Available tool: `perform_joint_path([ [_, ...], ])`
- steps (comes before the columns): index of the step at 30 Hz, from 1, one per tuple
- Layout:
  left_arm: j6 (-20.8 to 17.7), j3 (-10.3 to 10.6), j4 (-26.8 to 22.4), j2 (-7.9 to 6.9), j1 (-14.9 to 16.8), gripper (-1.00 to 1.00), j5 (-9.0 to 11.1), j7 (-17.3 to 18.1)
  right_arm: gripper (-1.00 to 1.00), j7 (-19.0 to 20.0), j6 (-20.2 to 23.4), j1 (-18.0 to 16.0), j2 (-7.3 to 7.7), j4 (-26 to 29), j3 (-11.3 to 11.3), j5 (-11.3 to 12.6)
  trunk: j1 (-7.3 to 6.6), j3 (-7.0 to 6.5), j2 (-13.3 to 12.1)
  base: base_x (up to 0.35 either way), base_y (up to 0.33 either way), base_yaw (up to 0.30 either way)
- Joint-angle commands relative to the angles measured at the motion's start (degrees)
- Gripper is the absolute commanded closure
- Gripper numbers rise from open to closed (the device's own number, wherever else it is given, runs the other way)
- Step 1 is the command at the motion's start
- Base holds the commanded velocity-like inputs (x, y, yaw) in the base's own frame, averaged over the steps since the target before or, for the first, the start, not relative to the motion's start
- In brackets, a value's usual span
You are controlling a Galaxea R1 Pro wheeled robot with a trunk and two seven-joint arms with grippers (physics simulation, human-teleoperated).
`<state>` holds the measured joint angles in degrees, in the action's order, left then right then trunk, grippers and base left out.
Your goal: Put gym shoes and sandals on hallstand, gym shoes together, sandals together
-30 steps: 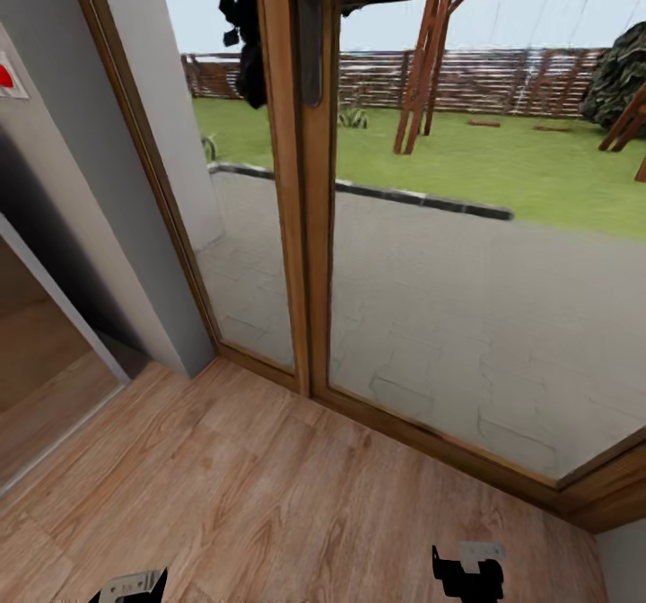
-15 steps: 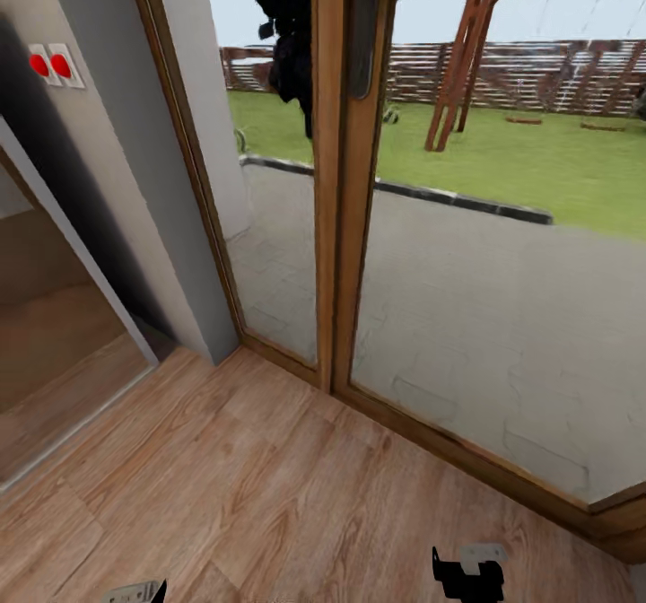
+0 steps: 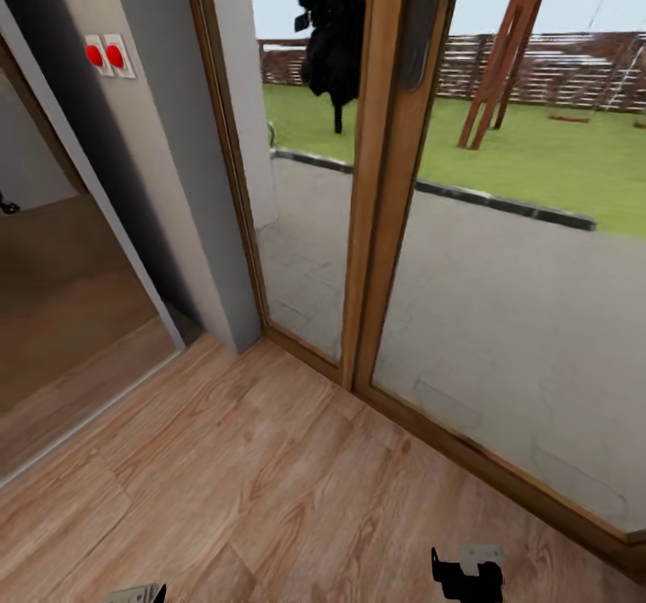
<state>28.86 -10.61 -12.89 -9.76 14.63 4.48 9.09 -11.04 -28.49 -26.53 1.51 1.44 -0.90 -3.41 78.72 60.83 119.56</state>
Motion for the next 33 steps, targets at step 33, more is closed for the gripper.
perform_joint_path([
  [33,0.1,-0.2,1.0,0.01,0.0,-1.00,0.6,0.3,-1.00,-0.4,-0.1,0.1,-0.20,0.1,-0.1,-0.4,-0.01,0.39,0.0,0.000,0.000,0.167],
])
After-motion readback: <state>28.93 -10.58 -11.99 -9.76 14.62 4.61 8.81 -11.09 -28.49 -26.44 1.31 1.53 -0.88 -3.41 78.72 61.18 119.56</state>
